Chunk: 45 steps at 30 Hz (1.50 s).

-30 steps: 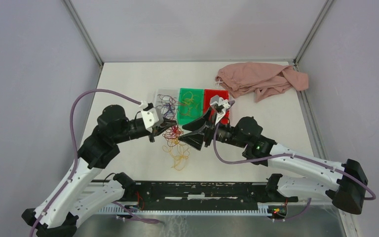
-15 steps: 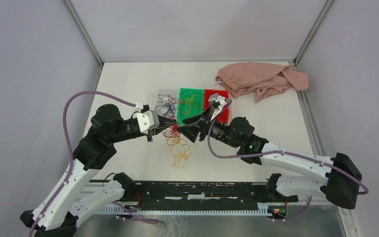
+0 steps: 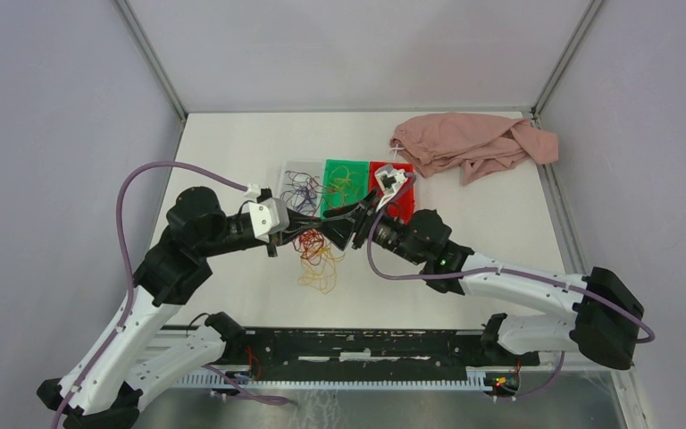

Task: Untangle the cables
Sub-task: Untie the cable.

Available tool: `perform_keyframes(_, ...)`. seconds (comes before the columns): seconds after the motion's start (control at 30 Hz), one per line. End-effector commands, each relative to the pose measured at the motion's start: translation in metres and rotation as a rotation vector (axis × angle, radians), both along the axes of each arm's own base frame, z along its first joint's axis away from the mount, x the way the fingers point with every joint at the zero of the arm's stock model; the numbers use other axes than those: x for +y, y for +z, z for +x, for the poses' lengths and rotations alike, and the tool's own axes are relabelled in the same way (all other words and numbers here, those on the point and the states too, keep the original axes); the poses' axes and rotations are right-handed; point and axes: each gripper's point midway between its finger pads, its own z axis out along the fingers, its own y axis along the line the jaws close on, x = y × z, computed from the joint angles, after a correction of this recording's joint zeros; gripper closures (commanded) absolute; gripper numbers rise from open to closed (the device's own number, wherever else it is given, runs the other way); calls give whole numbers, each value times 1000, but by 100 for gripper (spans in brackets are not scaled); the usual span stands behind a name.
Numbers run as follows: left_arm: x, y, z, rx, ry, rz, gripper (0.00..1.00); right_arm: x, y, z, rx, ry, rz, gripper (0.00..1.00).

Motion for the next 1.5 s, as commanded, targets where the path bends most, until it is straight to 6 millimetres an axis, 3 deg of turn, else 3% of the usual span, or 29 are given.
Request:
perform_keyframes(0.0,1,22,-8,-55,-29,-38,97,-16,38,-12,-30,7,113,40)
perform_keyframes(0.3,-3,28,-7,-52,-39,-48,97,3,36,-28,17,141,127,38)
perform_keyframes(0.8,-9,52,-12,-37,-80,-94,97,34,41,-7,24,127,108,44)
perform_keyframes(0.97,-11,73,-16,-39,-105,-124,97,47,21,-2,54,124,71,44)
perform_keyframes(1.2,-12,102,-19,-73,-121,-167,97,59,-34,3,121,93,-31,44)
perform_keyframes(1.47,-8,131,-17,-179,-104,-185,97,48,-92,0,199,27,-98,47)
